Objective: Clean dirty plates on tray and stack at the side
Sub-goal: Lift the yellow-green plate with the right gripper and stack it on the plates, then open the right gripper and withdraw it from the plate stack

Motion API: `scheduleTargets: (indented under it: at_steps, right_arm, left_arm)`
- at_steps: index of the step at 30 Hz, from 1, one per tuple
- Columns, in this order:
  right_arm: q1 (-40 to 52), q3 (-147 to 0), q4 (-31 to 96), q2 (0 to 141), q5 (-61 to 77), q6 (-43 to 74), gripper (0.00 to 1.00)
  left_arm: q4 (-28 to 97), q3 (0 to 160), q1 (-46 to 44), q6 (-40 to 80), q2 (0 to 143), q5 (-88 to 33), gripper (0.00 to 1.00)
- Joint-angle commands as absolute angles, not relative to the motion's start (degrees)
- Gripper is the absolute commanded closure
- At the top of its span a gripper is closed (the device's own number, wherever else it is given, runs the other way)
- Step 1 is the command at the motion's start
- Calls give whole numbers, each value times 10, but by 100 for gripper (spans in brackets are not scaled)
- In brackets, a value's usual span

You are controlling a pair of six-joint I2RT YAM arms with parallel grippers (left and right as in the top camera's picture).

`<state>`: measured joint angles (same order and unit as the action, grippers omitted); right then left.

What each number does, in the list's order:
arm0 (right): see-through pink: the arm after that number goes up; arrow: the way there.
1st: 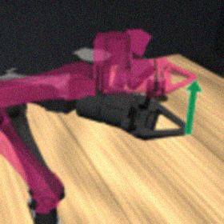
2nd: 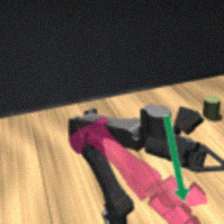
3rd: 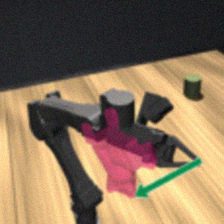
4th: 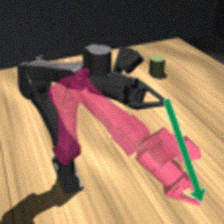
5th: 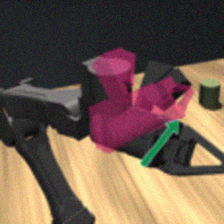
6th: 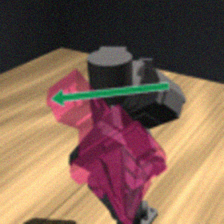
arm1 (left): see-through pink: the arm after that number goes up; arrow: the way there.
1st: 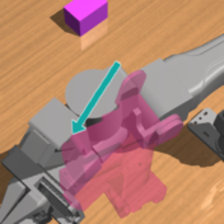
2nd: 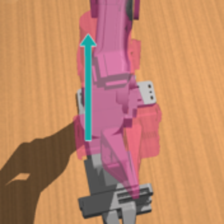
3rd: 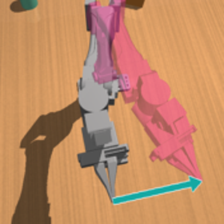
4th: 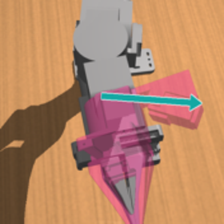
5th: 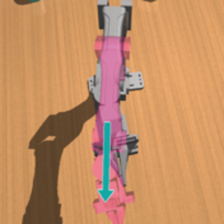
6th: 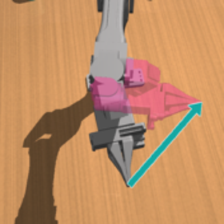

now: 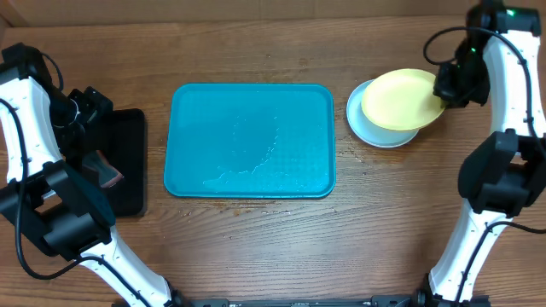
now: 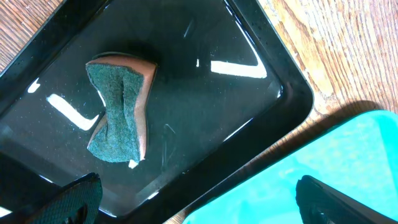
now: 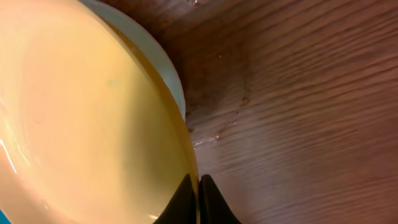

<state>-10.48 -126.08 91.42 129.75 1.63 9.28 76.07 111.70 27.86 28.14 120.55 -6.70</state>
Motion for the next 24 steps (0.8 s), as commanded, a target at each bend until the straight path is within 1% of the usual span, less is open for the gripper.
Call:
scheduleTargets:
  at_steps: [1,3,5,6,7,8,9,12,13,19,20,22,24]
  right_arm:
    - [-97,-1228,886,1275,71,95,96]
    - [-93,-1208,863,1275,72,95,95]
    - [-86,-1194,848,1275,72,96,87]
    - [-83,-1187,840,1276,71,96,74]
    - [-81,-1182,835,1276,71,96,65]
    - [-80,-1179,831,1276,71,96,60]
    - [-78,-1176,829,1276,71,96,59]
    - [-78,-1174,832,1276,69,96,50]
    - [-78,-1174,838,1276,70,96,48]
    - [-64,-1174,892,1266,76,91,47]
    - [-60,-1174,899,1260,76,88,43]
    - [-48,-1174,919,1232,76,85,0]
    - [-40,-1174,936,1206,76,84,0]
  left_arm:
    - [760,1126,281,274,1206,-71,0]
    - [760,1126,281,274,1206,-71,0]
    - [760,1126,281,274,1206,-71,1]
    - [760,1126,281,274,1206,-71,1]
    - [760,1126,281,274,1206,-71,0]
    - [760,1126,281,274,1206,-71,0]
    - [760,1126,281,274,1206,-71,0]
    - [760,1126,281,274,1206,-71,0]
    - [760,1126,281,274,1206,-71,0]
    - [760,1126,281,274,1206,-71,0]
    - [760,1126,281,274,1206,-71,0]
    - [760,1126,281,274,1206,-71,0]
    - [760,1126,281,274,1206,-71,0]
